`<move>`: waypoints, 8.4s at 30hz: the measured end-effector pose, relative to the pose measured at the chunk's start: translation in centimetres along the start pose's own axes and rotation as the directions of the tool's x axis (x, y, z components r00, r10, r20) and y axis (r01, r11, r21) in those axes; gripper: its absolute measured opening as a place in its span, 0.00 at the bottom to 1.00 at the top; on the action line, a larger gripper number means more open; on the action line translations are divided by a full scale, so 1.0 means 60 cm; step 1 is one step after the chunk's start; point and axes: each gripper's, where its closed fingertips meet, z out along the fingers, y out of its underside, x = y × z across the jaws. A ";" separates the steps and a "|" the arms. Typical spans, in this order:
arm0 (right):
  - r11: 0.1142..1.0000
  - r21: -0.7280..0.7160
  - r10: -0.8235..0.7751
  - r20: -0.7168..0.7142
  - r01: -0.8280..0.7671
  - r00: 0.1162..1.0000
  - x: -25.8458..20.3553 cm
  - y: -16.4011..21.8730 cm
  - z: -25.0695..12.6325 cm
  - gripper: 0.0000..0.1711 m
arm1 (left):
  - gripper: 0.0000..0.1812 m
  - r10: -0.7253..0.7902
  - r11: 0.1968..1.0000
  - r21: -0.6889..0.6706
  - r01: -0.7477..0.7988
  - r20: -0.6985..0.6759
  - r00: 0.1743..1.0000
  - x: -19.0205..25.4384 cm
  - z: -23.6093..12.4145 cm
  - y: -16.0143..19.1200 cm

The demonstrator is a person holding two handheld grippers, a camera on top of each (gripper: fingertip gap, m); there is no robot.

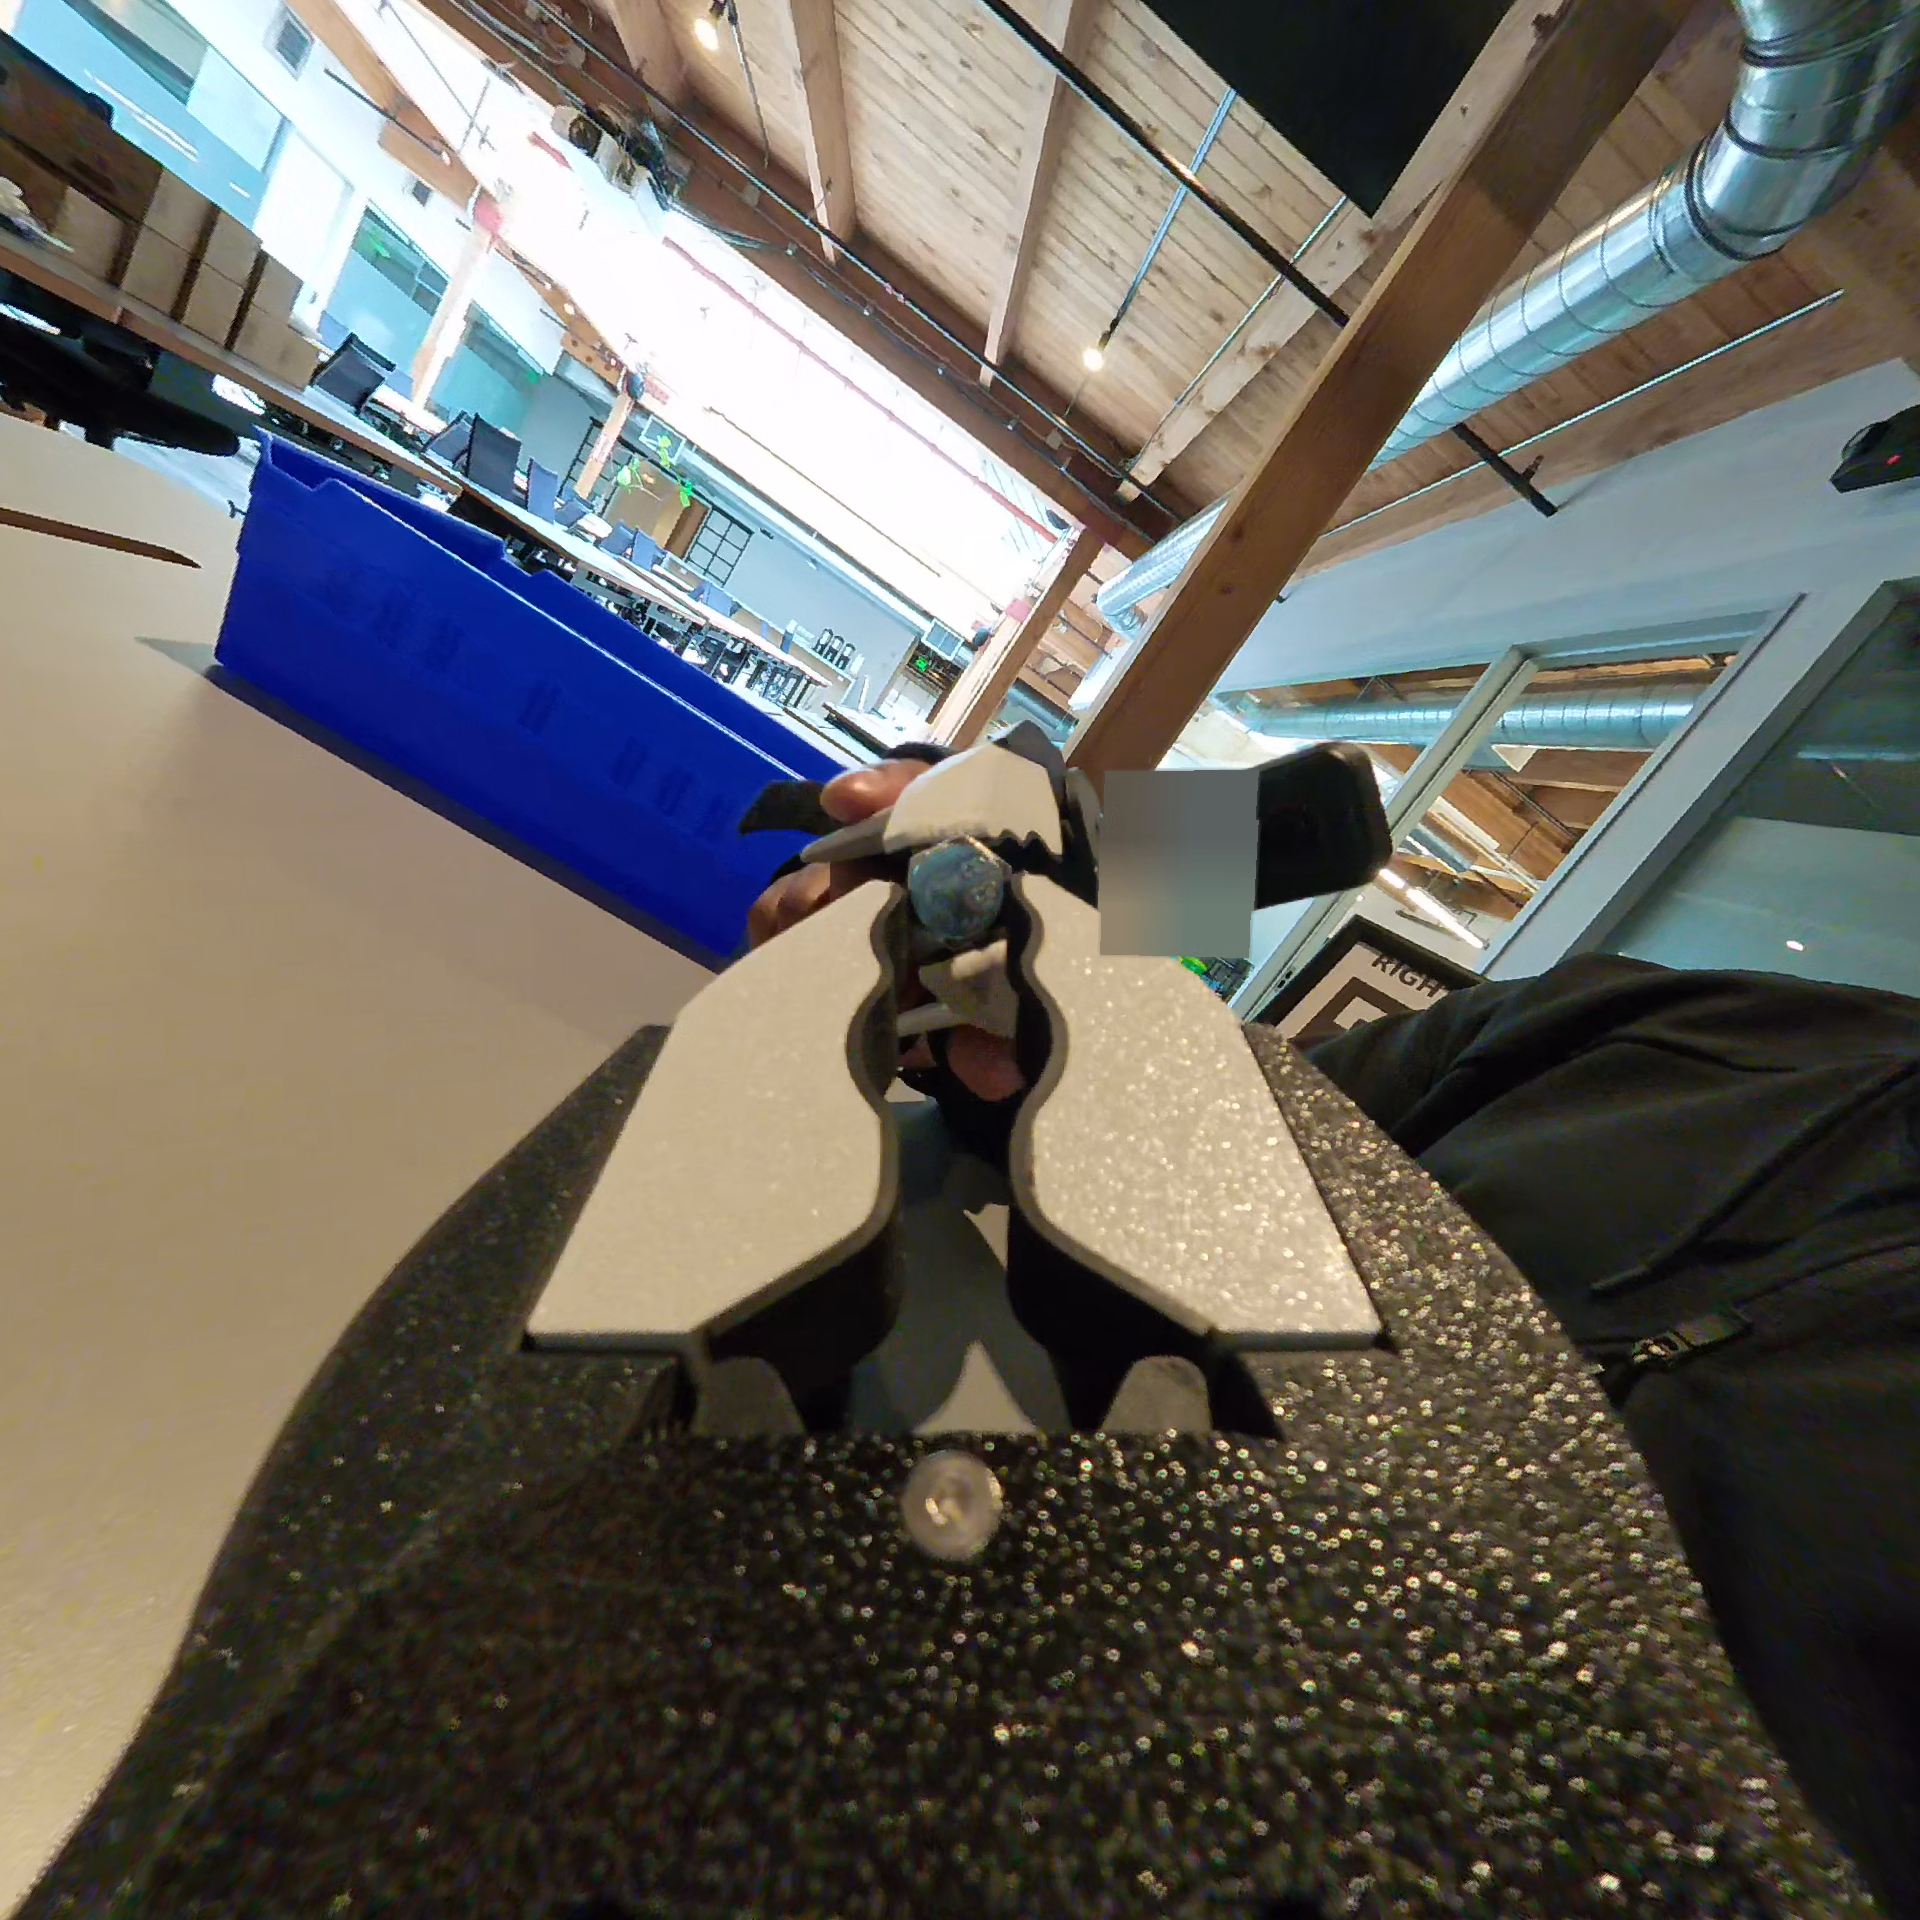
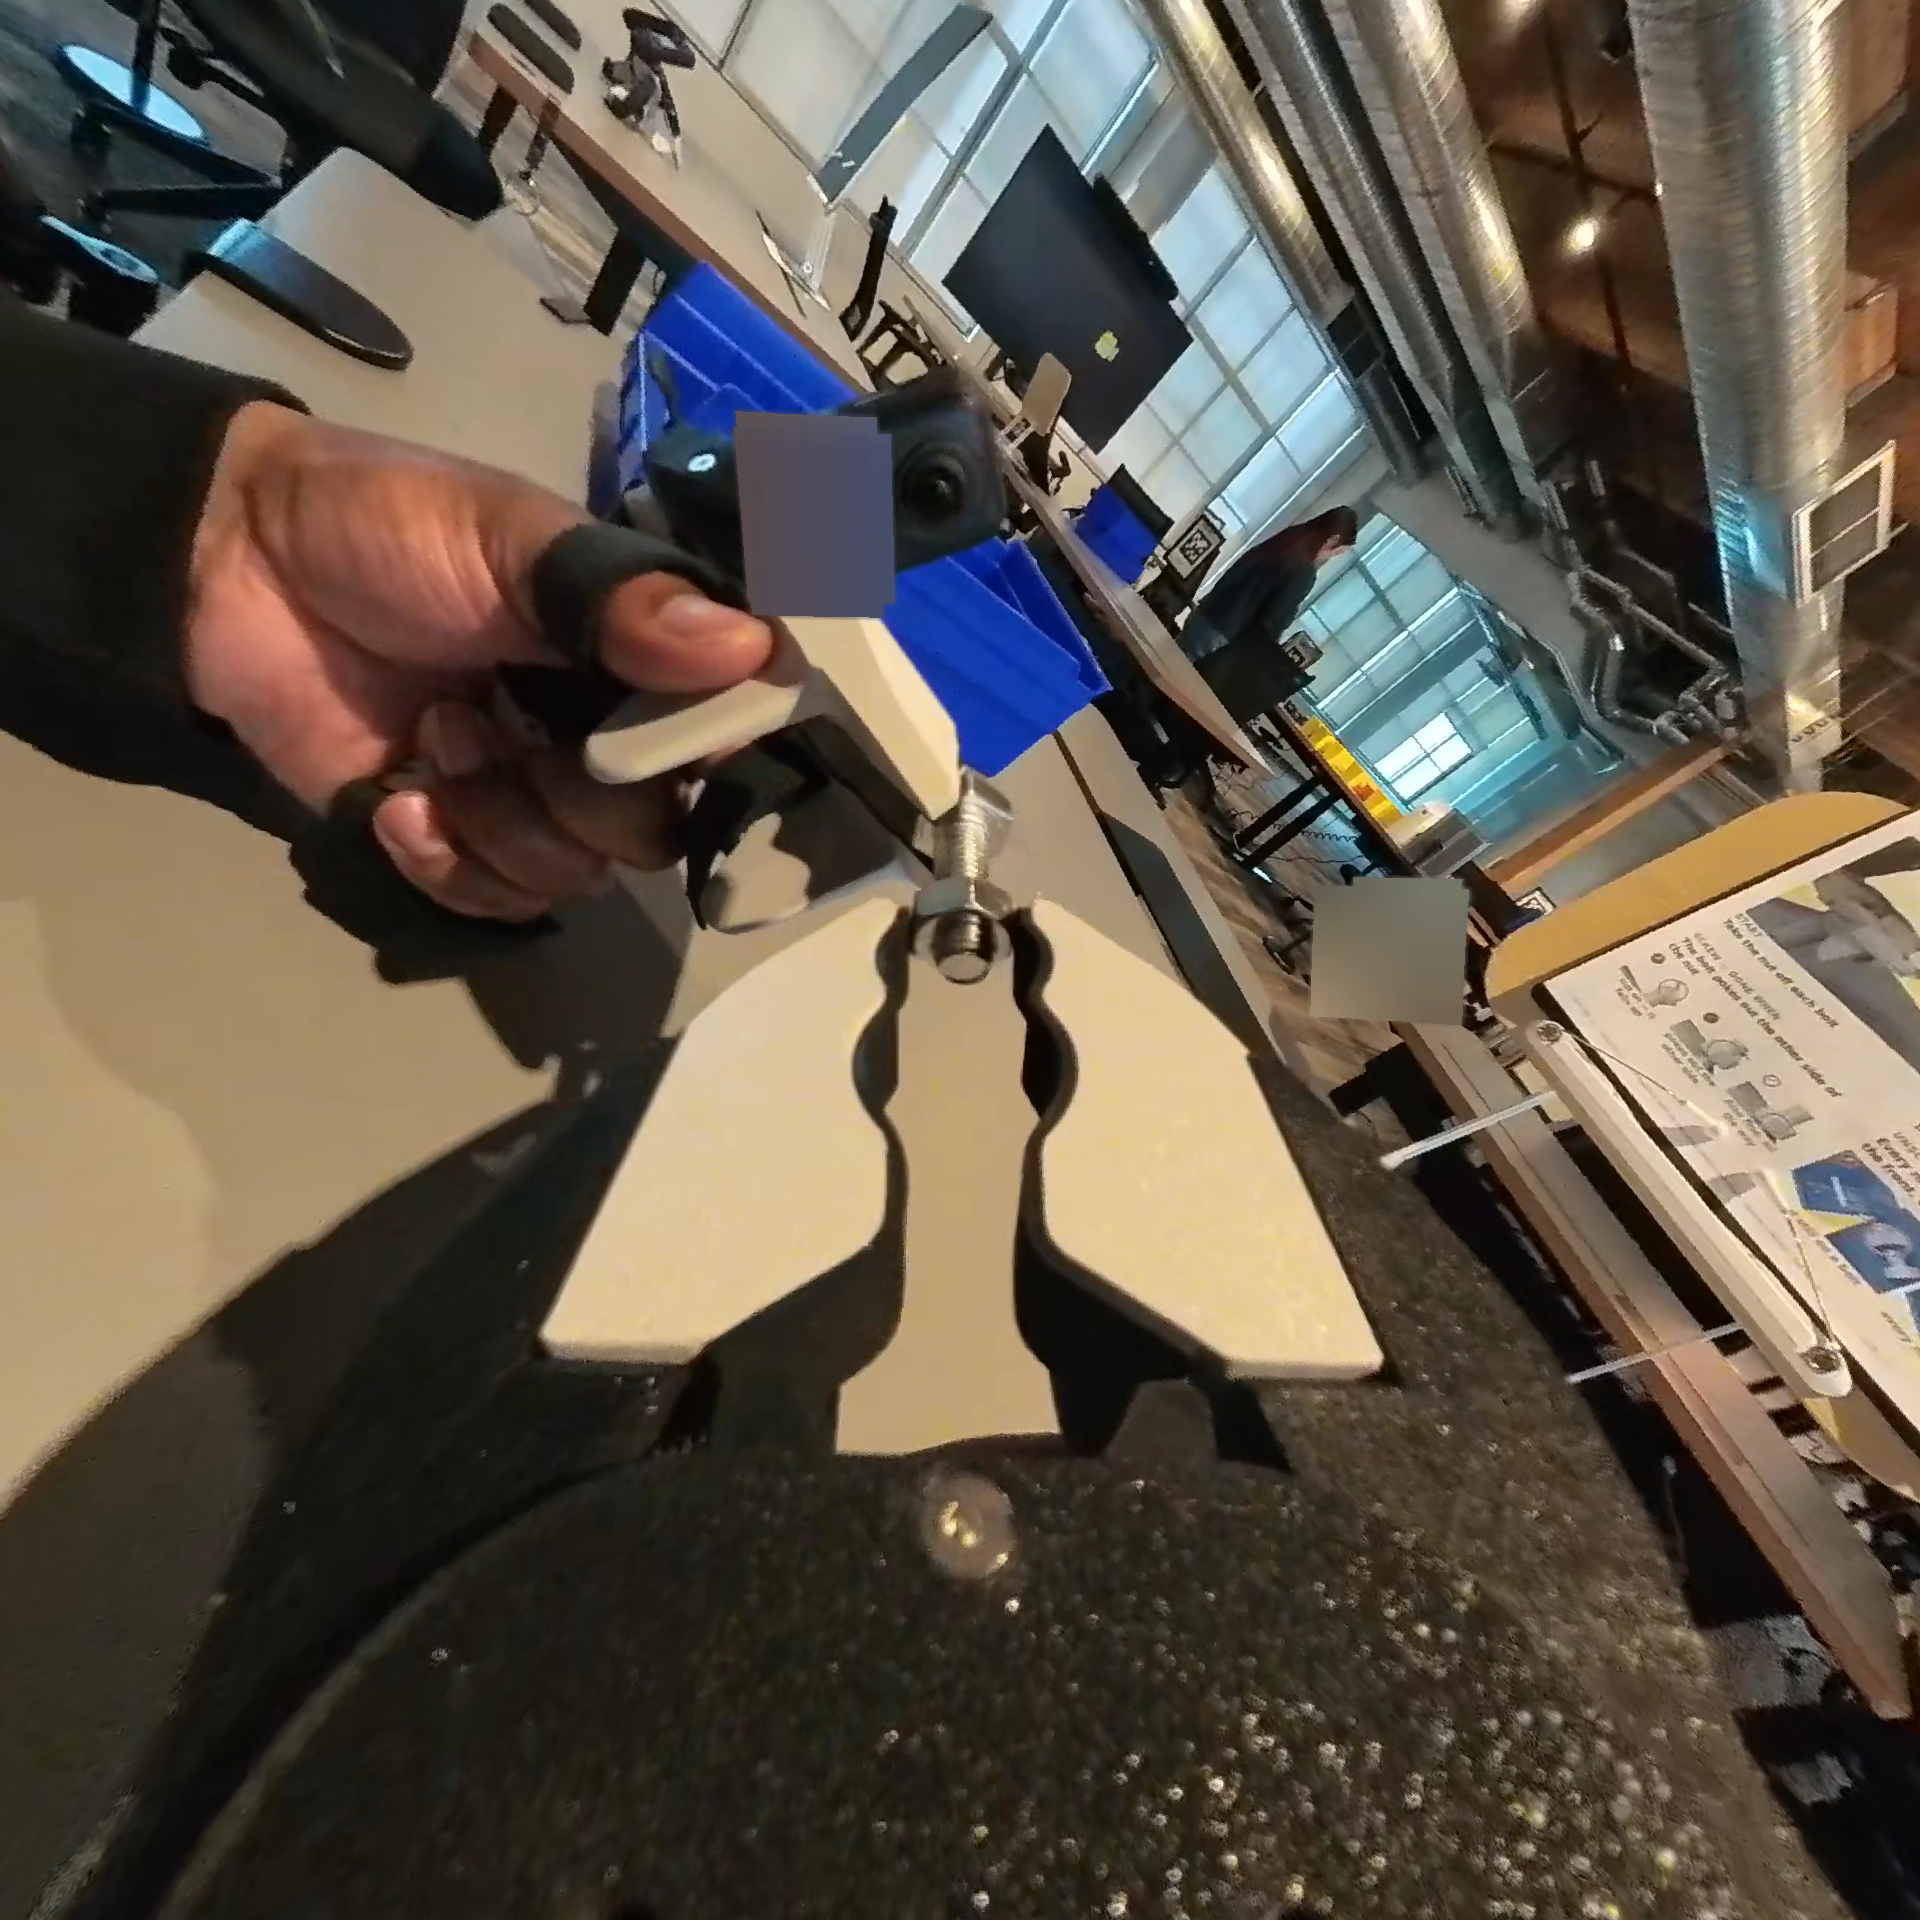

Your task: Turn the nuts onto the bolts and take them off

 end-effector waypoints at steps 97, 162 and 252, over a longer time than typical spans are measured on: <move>0.995 -0.022 -0.095 -0.096 0.094 0.991 0.005 0.005 0.006 0.11 | 0.09 -0.025 1.000 0.013 0.024 0.027 0.999 -0.009 -0.004 -0.002; 0.984 -0.051 -0.177 -0.143 0.171 0.974 0.009 0.019 0.006 0.11 | 0.09 -0.060 0.998 0.004 0.060 0.053 0.997 -0.022 0.000 0.000; 0.992 -0.053 -0.121 -0.136 0.115 0.983 0.003 0.025 0.012 0.23 | 0.09 -0.038 0.999 -0.003 0.038 0.114 0.993 -0.033 -0.003 0.001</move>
